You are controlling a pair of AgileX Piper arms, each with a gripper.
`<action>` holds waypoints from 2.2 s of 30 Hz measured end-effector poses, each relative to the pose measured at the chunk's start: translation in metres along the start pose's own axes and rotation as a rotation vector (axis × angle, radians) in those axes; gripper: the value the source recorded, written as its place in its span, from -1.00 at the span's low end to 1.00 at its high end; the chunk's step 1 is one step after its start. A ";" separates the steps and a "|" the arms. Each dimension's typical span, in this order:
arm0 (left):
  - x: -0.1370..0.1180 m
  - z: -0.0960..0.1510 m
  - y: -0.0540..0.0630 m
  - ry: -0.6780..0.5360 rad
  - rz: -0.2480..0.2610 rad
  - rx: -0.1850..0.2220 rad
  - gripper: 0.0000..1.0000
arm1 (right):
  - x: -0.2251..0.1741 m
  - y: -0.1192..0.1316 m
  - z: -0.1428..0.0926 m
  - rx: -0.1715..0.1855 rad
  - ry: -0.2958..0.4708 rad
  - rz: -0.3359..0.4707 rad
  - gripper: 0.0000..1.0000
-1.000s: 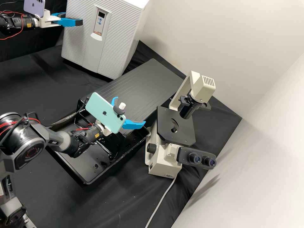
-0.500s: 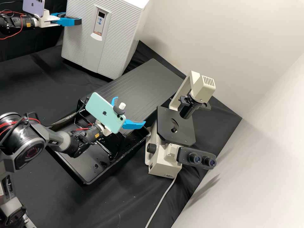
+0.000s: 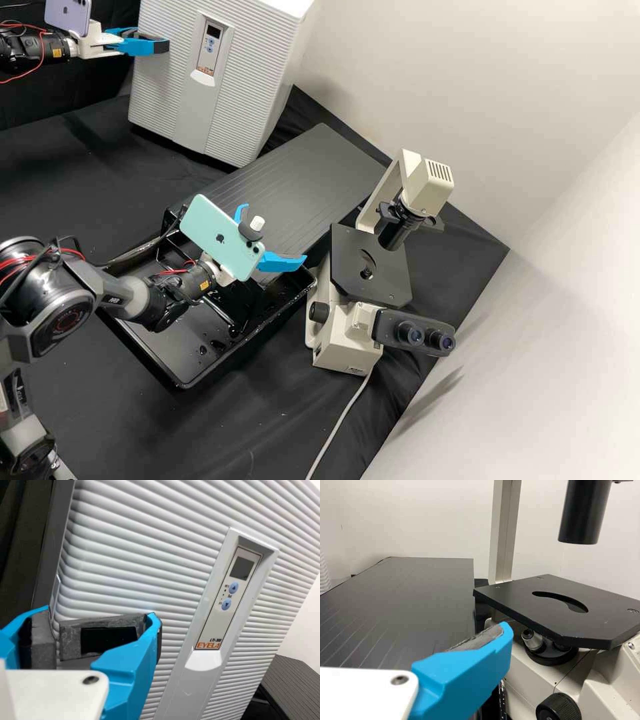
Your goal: Open the incubator door
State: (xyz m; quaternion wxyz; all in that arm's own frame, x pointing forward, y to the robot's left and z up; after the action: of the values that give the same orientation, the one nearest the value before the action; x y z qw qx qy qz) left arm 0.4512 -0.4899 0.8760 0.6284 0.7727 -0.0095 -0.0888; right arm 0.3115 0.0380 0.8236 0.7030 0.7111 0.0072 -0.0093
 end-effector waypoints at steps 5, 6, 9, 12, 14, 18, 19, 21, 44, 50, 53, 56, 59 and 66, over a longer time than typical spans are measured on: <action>-0.002 0.002 0.000 -0.007 0.002 -0.001 -1.00 | 0.000 0.000 0.000 0.000 0.000 0.000 1.00; -0.002 0.002 0.000 -0.007 0.002 -0.001 -1.00 | 0.000 0.000 0.000 0.000 0.000 0.000 1.00; -0.002 0.002 0.000 -0.007 0.002 -0.001 -1.00 | 0.000 0.000 0.000 0.000 0.000 0.000 1.00; -0.002 0.002 0.000 -0.007 0.002 -0.001 -1.00 | 0.000 0.000 0.000 0.000 0.000 0.000 1.00; -0.002 0.002 0.000 -0.006 0.001 -0.001 -1.00 | 0.000 0.000 0.000 0.000 0.000 0.000 1.00; -0.003 0.001 -0.001 -0.003 -0.003 -0.002 -1.00 | 0.000 0.000 0.000 0.000 0.000 0.000 1.00; -0.004 0.002 -0.001 -0.006 -0.002 -0.002 -1.00 | 0.000 0.000 0.000 0.000 0.000 0.000 1.00; -0.007 0.003 -0.002 -0.013 0.000 -0.004 -1.00 | 0.000 0.000 0.000 0.000 0.000 0.000 1.00; -0.096 0.039 -0.028 -0.127 -0.065 -0.036 -1.00 | 0.000 0.000 0.000 0.000 0.000 0.000 1.00; -0.124 0.058 -0.045 -0.245 -0.121 0.024 -1.00 | 0.000 0.000 0.000 0.000 0.000 0.000 1.00; -0.134 0.067 -0.053 -0.330 -0.147 0.050 -1.00 | 0.000 0.000 0.000 0.000 0.000 0.000 1.00; -0.144 0.072 -0.063 -0.382 -0.186 0.052 -1.00 | 0.000 0.000 0.000 0.000 0.000 0.000 1.00; -0.150 0.071 -0.071 -0.392 -0.218 0.035 -1.00 | 0.000 0.000 0.000 0.000 0.000 0.000 1.00; -0.156 0.066 -0.080 -0.369 -0.254 -0.018 -1.00 | 0.000 0.000 0.000 0.000 0.000 0.000 1.00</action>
State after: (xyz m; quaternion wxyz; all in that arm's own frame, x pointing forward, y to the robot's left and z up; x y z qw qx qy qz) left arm 0.2803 -0.5179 0.8050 0.6067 0.7327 -0.0263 -0.3073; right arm 0.3115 0.0380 0.8236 0.7030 0.7111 0.0072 -0.0093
